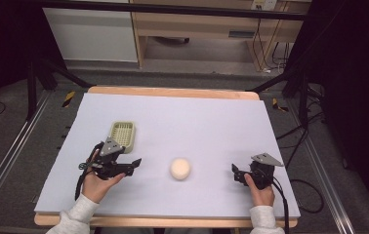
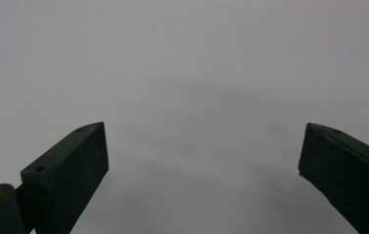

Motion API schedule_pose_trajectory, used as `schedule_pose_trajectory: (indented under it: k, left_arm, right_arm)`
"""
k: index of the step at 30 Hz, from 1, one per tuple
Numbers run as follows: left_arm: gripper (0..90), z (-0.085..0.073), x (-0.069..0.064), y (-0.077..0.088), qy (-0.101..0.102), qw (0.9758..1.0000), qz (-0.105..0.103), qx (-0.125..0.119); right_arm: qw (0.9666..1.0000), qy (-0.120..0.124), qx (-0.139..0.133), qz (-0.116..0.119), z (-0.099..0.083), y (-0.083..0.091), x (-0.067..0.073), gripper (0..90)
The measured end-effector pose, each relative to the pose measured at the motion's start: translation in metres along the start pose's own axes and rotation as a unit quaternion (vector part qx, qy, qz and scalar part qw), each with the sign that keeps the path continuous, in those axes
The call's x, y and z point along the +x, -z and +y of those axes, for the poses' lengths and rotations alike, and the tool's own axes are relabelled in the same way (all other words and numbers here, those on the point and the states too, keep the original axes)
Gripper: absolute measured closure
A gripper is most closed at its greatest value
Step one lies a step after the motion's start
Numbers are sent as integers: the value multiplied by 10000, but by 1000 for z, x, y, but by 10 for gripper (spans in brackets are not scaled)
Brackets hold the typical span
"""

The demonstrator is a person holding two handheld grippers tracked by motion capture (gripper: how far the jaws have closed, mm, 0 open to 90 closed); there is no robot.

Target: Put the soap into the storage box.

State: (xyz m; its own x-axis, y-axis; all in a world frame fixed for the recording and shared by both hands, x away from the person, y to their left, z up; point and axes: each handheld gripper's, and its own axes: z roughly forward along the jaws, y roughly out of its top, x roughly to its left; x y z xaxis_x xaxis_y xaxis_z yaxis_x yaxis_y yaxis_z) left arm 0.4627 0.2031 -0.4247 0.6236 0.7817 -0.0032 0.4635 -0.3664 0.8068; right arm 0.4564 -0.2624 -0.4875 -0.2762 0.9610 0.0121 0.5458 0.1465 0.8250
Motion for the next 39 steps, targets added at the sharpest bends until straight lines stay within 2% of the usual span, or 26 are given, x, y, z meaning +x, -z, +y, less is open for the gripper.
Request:
schedule_pose_trajectory:
  k: [8,11,39]
  left_arm:
    - [238,3,-6,-6,-76,9999,-59,43]
    - [237,6,-9,-8,-91,9999,-99,57]
    - [212,28,-48,-37,-434,9976,-492,239]
  right_arm:
    - [10000,9,-15,-6,0,0,-1,47]
    - [10000,-57,-16,41,0,0,-1,47]
    - [10000,-56,-57,56,0,1,-2,47]
